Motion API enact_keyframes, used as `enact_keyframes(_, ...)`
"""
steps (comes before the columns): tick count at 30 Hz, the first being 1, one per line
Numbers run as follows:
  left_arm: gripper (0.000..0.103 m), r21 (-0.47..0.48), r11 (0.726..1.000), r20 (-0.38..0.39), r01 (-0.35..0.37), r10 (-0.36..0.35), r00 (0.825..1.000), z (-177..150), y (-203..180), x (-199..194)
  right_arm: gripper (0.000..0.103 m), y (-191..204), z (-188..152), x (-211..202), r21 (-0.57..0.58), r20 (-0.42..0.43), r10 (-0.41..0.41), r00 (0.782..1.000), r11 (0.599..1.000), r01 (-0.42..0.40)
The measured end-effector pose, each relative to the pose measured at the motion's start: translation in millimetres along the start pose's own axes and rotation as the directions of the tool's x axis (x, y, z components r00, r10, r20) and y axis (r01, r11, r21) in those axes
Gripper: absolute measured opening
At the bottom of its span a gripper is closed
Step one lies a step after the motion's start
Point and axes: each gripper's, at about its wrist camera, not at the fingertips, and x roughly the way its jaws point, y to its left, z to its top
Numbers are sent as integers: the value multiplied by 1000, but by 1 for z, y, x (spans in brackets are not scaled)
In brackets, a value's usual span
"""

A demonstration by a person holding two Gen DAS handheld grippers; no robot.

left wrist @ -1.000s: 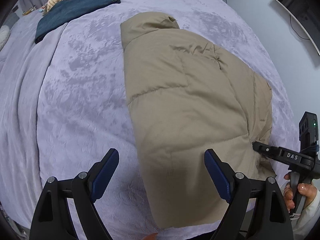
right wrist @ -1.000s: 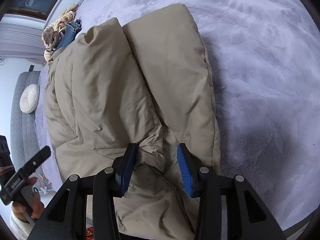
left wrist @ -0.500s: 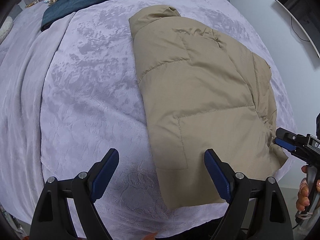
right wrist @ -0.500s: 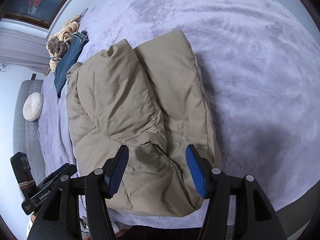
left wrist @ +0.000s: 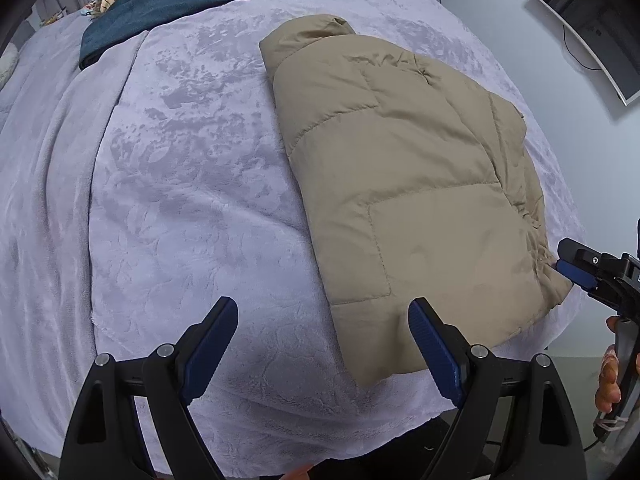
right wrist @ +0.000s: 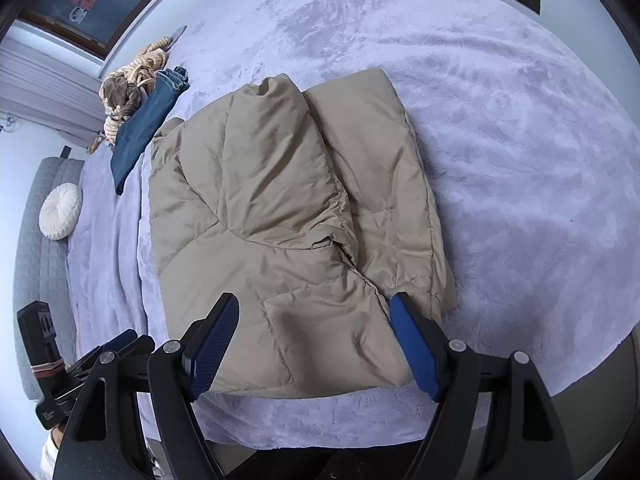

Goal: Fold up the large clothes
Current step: 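Open the right tool and raise both tools above the folded jacket, then grasp the jacket's hem end with both tools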

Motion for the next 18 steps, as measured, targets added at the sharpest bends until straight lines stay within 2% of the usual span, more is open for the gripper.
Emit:
enact_keyframes(8, 88, -73, 997, -13, 31, -32, 999, 14, 5, 15, 81, 3, 15, -3, -31, -6, -11, 1000, 999, 11)
enact_keyframes(16, 88, -189, 980, -18, 65, -70, 997, 47, -3, 37, 81, -19, 61, 10, -64, -65, 15, 998, 998, -19)
enact_keyframes(17, 88, -193, 978, -16, 74, -78, 997, 50, -4, 41, 83, -23, 68, 13, -67, -72, 19, 997, 997, -24)
enact_keyframes(18, 88, -198, 976, -11, 89, -93, 996, 55, -5, 45, 91, -26, 74, 16, -72, -79, 24, 997, 997, -30)
